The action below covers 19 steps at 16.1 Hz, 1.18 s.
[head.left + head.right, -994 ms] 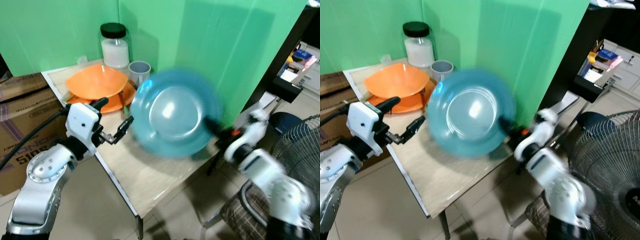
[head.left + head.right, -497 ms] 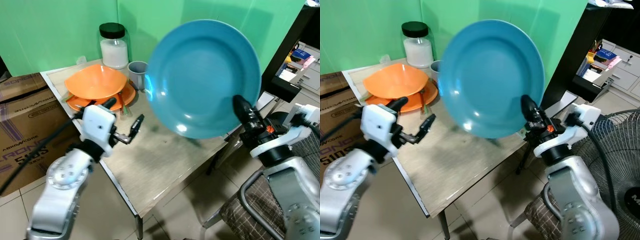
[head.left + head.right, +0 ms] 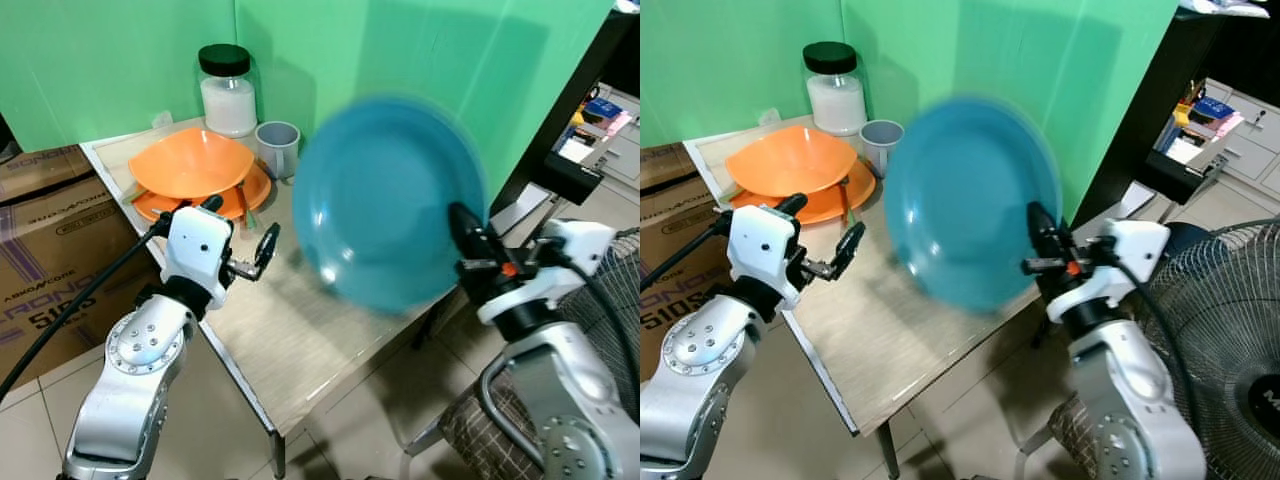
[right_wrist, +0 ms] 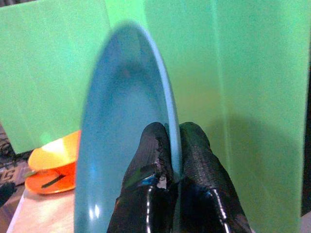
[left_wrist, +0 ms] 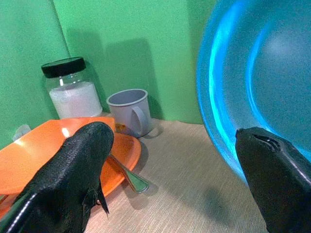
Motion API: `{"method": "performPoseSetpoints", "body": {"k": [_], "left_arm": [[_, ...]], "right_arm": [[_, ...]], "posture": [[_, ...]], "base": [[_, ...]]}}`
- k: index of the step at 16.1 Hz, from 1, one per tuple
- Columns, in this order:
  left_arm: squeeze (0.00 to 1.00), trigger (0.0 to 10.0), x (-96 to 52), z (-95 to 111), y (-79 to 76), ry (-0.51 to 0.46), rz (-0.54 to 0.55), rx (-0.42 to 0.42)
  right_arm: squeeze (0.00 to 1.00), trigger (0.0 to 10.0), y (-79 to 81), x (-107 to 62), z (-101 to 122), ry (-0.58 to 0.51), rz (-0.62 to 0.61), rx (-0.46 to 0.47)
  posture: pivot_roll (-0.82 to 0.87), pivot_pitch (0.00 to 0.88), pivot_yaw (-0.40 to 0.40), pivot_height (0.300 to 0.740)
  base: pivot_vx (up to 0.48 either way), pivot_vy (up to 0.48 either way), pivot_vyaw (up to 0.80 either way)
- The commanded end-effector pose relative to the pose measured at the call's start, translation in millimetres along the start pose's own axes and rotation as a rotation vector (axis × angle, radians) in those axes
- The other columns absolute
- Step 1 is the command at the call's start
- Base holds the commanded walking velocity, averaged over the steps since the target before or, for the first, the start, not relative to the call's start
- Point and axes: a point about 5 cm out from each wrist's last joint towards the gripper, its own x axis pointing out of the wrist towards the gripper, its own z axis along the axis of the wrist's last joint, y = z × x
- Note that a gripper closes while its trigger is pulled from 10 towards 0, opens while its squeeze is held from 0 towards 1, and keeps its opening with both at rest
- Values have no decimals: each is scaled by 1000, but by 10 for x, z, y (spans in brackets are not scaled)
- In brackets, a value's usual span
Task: Setting the table
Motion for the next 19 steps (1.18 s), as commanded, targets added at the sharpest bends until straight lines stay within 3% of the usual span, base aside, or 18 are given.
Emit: {"method": "performPoseSetpoints", "body": {"k": [1, 4, 17, 18, 19], "left_arm": [[0, 10000, 34, 3, -36, 6, -10, 6], [0, 10000, 43, 1, -40, 7, -11, 12], [0, 10000, 98, 18, -12, -5, -9, 41], [0, 10000, 104, 22, -18, -7, -12, 42], [0, 10000, 106, 22, -21, -8, -13, 42]], "right_arm": [[0, 10000, -5, 3, 39, -32, -5, -18], [0, 10000, -8, 15, 37, -35, -8, -20], [0, 10000, -31, 39, 27, -58, -48, 33], [0, 4588, -29, 44, 39, -65, -50, 44], [0, 3137, -30, 44, 43, -66, -51, 47]], "posture": [[9, 0, -83, 740], [7, 0, -82, 740], [4, 0, -67, 740], [2, 0, -66, 740], [2, 0, -66, 740]], "base": [[-322, 0, 0], [-314, 0, 0], [0, 0, 0], [0, 0, -800], [0, 0, -800]]}}
